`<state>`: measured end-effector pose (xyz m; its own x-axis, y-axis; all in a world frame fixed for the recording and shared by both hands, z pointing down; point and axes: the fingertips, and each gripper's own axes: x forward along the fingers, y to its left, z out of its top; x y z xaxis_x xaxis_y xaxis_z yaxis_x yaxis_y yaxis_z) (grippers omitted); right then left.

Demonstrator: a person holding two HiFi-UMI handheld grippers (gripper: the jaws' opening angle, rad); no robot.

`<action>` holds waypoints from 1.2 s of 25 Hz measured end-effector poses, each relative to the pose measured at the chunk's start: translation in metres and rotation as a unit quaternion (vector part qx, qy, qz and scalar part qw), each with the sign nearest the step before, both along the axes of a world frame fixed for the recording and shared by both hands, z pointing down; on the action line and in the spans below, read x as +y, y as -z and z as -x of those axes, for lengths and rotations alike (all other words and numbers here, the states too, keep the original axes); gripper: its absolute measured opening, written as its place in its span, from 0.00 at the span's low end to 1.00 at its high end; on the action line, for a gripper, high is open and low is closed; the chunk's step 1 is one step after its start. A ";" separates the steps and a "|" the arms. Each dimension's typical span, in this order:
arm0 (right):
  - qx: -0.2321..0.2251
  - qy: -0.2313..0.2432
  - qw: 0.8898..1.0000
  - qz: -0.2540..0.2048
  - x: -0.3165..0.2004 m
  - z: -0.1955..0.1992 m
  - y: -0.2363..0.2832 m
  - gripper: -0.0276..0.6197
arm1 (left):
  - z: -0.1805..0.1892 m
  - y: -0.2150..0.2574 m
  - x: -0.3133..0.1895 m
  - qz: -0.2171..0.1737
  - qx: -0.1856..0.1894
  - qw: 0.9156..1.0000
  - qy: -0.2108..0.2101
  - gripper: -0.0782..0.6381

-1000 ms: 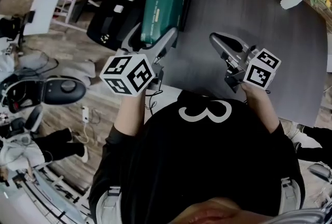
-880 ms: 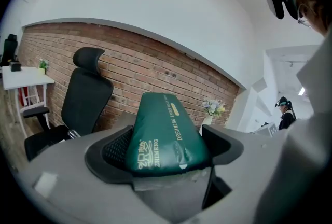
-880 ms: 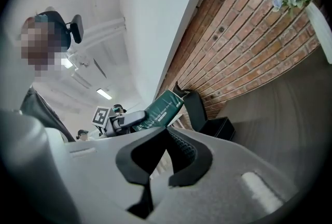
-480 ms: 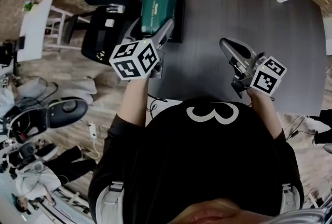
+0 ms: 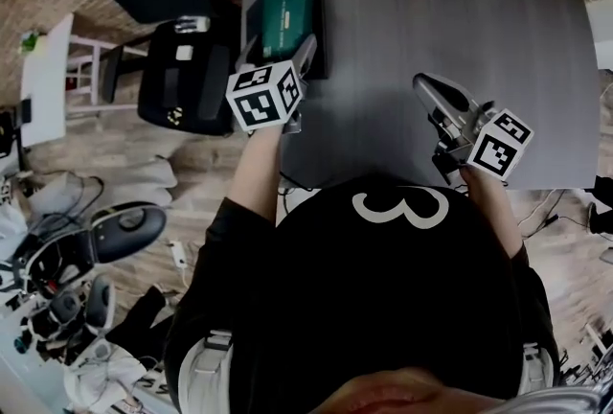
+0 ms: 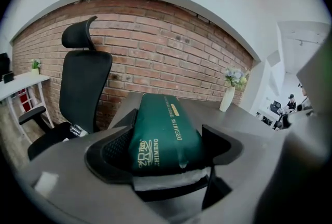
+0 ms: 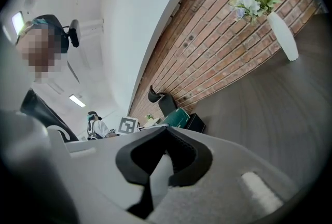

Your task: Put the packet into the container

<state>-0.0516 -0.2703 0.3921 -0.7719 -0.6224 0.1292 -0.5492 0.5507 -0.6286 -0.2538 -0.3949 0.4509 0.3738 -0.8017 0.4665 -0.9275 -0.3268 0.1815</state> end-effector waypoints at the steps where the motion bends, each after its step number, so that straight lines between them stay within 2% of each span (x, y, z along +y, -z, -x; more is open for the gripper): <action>1: 0.000 -0.001 1.000 0.001 0.000 -0.001 -0.001 0.04 | 0.000 -0.006 -0.003 0.005 -0.001 1.000 0.001 0.72; 8: 0.004 -0.014 1.000 0.017 0.003 -0.009 -0.014 0.04 | 0.000 -0.032 -0.017 0.039 -0.029 0.999 0.020 0.72; 13: 0.002 -0.030 0.999 0.025 0.002 -0.009 -0.009 0.04 | -0.001 -0.040 -0.018 0.061 -0.089 0.994 0.003 0.72; 16: 0.000 -0.035 0.999 0.026 0.002 -0.010 -0.010 0.04 | -0.003 -0.042 -0.020 0.057 -0.114 0.992 -0.003 0.73; 21: -0.008 -0.042 0.999 0.031 0.004 -0.017 -0.018 0.04 | -0.008 -0.044 -0.016 0.070 -0.089 0.993 -0.014 0.73; 26: -0.015 -0.041 0.999 0.032 0.010 -0.030 -0.022 0.04 | -0.018 -0.033 -0.011 0.060 -0.031 0.998 -0.013 0.79; 30: -0.018 -0.032 0.999 0.027 0.021 -0.031 -0.015 0.04 | -0.021 -0.020 0.002 0.053 -0.018 0.998 -0.014 0.79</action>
<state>-0.0206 -0.2494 0.4069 -0.7348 -0.6641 0.1377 -0.5595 0.4788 -0.6766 -0.2327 -0.3927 0.4706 0.3768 -0.7366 0.5616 -0.9248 -0.3339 0.1824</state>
